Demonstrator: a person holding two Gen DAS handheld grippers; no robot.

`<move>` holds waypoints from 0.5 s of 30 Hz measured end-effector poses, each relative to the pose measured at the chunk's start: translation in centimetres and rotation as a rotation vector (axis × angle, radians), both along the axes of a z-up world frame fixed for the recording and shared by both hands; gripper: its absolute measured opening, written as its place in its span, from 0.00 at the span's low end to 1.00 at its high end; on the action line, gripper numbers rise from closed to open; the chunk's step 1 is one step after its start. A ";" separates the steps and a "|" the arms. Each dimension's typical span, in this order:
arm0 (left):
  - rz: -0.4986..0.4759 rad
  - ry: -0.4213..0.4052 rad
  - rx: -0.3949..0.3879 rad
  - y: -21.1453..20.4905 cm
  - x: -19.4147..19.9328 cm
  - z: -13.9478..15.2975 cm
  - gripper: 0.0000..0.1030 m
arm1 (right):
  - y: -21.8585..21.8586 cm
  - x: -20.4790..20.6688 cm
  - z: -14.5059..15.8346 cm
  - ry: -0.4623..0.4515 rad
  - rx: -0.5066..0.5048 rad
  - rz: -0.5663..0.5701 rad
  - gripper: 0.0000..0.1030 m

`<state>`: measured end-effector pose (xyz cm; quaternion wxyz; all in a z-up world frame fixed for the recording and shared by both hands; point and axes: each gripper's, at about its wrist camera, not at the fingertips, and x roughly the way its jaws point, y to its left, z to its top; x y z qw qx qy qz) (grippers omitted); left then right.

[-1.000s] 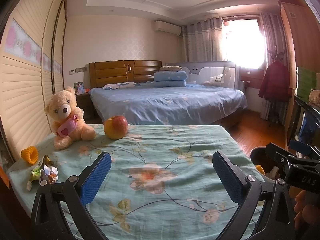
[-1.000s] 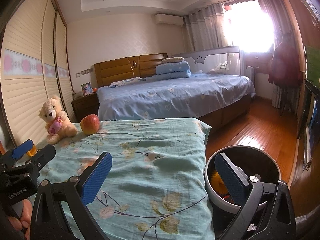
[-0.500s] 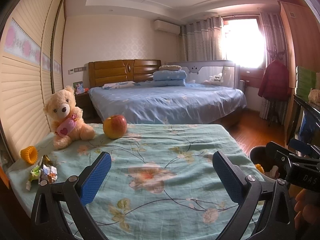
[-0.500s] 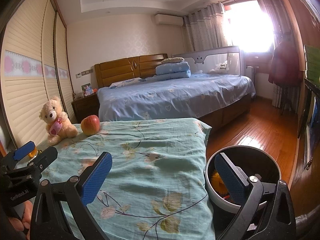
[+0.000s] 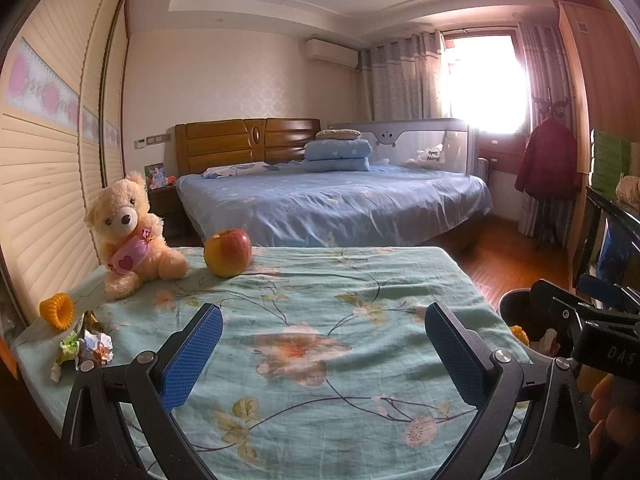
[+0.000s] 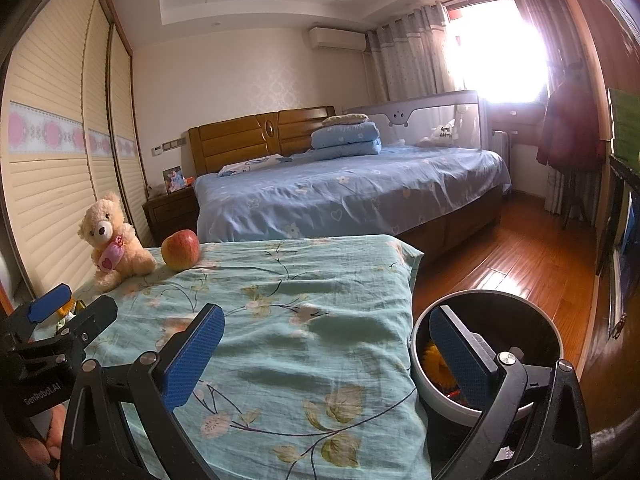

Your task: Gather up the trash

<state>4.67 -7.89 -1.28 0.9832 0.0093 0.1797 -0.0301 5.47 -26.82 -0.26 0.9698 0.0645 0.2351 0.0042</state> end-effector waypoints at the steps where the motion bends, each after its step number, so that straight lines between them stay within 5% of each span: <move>1: -0.001 0.001 0.000 0.0 0.1 0.0 0.99 | 0.0 0.0 0.0 0.000 0.000 0.000 1.00; 15: -0.002 0.002 0.000 0.0 0.2 -0.1 0.99 | 0.3 -0.2 0.1 0.002 0.000 0.003 1.00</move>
